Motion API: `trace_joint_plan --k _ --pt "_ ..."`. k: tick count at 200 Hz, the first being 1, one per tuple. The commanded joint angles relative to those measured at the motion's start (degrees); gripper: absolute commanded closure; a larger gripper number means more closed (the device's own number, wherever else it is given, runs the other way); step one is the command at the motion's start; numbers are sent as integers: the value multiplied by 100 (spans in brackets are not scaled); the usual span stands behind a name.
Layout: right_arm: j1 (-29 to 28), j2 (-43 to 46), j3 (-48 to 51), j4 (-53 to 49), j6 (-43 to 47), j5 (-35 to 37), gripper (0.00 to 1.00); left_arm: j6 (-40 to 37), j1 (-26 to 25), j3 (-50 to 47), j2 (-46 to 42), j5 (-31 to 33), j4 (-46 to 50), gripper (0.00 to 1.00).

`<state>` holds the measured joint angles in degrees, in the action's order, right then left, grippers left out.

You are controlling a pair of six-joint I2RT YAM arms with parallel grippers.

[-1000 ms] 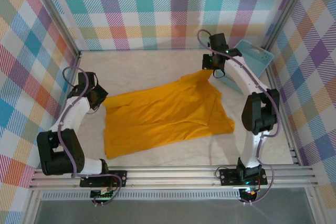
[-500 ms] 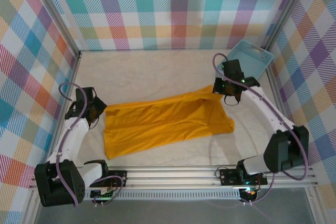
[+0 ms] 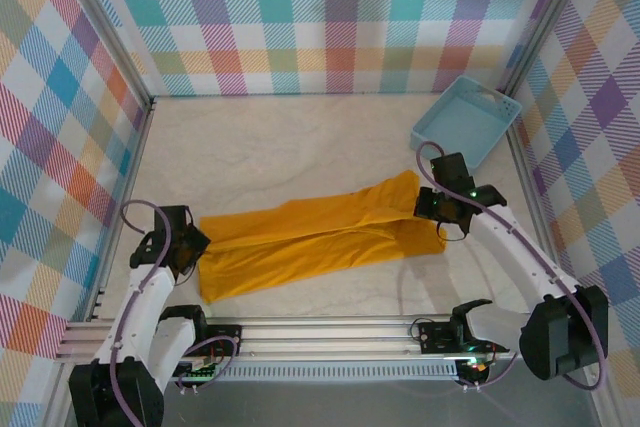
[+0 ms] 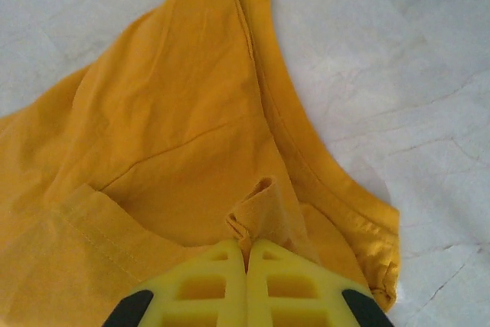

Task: Fold the inside-out t-shirt

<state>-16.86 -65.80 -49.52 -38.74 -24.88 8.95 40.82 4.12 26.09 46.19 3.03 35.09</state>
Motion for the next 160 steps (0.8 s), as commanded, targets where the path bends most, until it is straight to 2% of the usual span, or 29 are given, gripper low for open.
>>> trace_joint_plan --k 1,47,87,115,123,139,160 --pt "-35 214 204 -166 -181 -8 97 277 -56 -115 -273 53 428 99" --pt "-36 450 536 -261 -450 98 97 658 -123 -434 -550 -15 816 98" --pt "-32 679 685 -415 -663 256 97 815 -142 -561 -1125 123 1219 99" --pt "-30 674 877 -357 -819 180 95 840 -140 -665 -1176 36 1216 93" --pt "-36 644 922 -338 -851 177 93 831 -140 -670 -1133 18 1219 90" --pt "-36 567 961 -342 -882 166 82 790 -140 -610 -1062 -12 1241 84" --pt "-36 477 903 -354 -887 223 74 689 -140 -434 -1092 48 1301 75"
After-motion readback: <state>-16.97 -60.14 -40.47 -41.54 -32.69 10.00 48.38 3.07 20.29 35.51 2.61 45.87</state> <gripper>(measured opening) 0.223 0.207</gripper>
